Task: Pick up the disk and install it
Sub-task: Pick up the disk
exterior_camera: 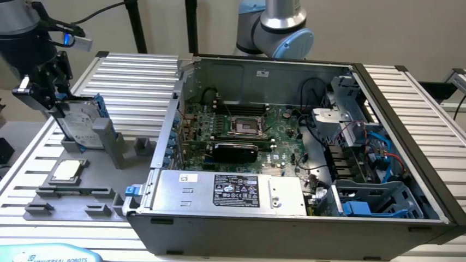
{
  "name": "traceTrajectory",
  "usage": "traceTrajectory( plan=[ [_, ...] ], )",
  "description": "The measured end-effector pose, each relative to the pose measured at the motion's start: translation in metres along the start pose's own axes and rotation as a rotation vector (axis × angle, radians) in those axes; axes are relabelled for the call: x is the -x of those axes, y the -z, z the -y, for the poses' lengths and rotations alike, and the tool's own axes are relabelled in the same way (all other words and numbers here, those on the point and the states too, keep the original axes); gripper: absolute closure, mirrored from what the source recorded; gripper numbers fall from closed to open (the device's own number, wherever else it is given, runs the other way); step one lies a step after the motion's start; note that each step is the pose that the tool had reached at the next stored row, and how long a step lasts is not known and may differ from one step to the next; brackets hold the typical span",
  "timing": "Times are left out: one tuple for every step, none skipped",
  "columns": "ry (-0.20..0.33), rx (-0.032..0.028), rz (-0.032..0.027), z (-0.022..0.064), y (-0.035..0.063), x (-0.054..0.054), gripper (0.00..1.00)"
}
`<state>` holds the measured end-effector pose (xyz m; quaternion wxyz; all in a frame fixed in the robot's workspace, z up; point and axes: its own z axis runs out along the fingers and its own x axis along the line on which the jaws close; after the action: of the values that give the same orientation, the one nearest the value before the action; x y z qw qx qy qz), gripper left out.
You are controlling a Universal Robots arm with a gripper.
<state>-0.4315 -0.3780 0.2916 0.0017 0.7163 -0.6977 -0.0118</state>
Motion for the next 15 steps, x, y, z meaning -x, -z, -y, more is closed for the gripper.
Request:
traceTrajectory(
  plan=[
    [0.001, -0.0012, 0.0000, 0.0000, -0.0003, 0.0000, 0.46],
    [0.002, -0.0022, 0.0001, 0.0001, -0.0008, 0.0000, 0.46],
    [0.003, -0.0032, 0.0001, 0.0001, -0.0015, 0.0000, 0.46],
    [0.004, -0.0038, 0.0000, 0.0001, -0.0019, 0.0000, 0.46],
    [0.004, -0.0043, -0.0001, 0.0000, -0.0021, 0.0000, 0.46],
    [0.005, -0.0049, -0.0002, 0.0000, -0.0024, 0.0000, 0.46],
    [0.006, -0.0055, -0.0002, -0.0001, -0.0027, 0.0000, 0.46],
    [0.006, -0.0062, -0.0001, -0.0002, -0.0029, 0.0000, 0.46],
    [0.006, -0.0067, -0.0001, -0.0002, -0.0031, 0.0000, 0.46],
    [0.007, -0.0070, -0.0001, -0.0004, -0.0032, 0.0000, 0.46],
    [0.007, -0.0071, -0.0001, -0.0006, -0.0033, 0.0000, 0.46],
    [0.007, -0.0072, -0.0002, -0.0008, -0.0033, 0.0000, 0.46],
    [0.007, -0.0072, -0.0002, -0.0010, -0.0033, 0.0000, 0.46],
    [0.007, -0.0073, -0.0002, -0.0012, -0.0034, 0.0000, 0.48],
    [0.007, -0.0074, -0.0002, -0.0013, -0.0034, 0.0000, 0.48]
  ],
)
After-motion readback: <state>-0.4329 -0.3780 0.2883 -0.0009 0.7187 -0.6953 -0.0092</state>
